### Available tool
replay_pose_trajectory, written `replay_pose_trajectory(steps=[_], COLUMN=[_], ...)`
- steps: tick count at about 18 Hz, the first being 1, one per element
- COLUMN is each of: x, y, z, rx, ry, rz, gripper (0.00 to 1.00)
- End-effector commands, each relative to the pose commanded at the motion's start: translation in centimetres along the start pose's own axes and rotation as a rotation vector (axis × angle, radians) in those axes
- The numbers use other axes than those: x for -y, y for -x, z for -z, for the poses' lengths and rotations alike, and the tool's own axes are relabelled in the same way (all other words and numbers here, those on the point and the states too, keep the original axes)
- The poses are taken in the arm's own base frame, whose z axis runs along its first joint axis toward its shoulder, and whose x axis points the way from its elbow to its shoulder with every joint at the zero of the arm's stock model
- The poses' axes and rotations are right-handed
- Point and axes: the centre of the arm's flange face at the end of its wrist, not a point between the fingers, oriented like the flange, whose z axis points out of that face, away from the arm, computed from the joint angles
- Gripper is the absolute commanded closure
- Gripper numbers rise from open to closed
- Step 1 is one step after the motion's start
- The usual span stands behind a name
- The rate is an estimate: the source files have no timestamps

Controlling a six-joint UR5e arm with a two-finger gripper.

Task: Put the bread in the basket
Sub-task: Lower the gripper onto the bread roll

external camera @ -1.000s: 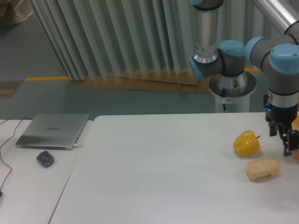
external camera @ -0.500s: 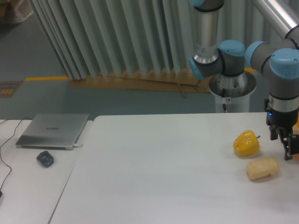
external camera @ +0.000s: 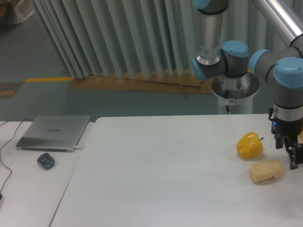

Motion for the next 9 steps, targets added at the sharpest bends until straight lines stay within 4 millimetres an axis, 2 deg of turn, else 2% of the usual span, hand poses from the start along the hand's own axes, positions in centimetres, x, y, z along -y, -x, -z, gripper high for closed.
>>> replay_pose_trajectory(steps=[9], x=[0.9], y=[-1.8], z=[-2.7], rx=[-0.087], ry=[-0.009], rz=[0.044], gripper=[0.0])
